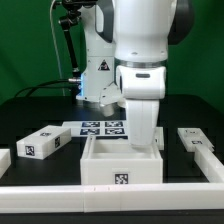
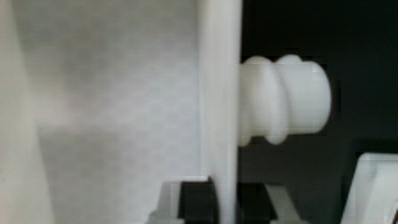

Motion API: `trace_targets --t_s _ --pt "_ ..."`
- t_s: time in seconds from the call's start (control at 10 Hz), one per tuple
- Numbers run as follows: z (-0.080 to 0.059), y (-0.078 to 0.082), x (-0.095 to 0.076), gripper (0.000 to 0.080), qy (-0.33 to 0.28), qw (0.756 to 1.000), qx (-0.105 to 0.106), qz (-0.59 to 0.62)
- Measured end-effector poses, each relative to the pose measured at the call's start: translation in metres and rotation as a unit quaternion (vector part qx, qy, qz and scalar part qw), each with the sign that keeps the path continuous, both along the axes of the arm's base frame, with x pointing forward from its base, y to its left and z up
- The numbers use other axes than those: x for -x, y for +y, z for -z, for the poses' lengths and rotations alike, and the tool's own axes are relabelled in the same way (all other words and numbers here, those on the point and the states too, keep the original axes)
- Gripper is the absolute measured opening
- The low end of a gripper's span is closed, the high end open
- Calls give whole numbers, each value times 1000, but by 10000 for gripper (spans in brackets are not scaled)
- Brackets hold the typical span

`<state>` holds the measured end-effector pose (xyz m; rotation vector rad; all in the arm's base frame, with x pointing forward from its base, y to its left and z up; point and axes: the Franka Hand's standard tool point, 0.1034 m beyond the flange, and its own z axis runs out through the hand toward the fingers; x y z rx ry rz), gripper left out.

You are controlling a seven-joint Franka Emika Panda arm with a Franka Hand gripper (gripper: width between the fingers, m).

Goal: Assemble cabinet

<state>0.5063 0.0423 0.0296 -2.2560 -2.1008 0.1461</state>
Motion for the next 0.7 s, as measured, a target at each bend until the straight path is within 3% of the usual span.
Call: trace_targets --t_s 0.5,0.7 --pt "0 4 -2 42 -2 1000 0 0" --pt "0 26 -8 42 -7 1000 -4 6"
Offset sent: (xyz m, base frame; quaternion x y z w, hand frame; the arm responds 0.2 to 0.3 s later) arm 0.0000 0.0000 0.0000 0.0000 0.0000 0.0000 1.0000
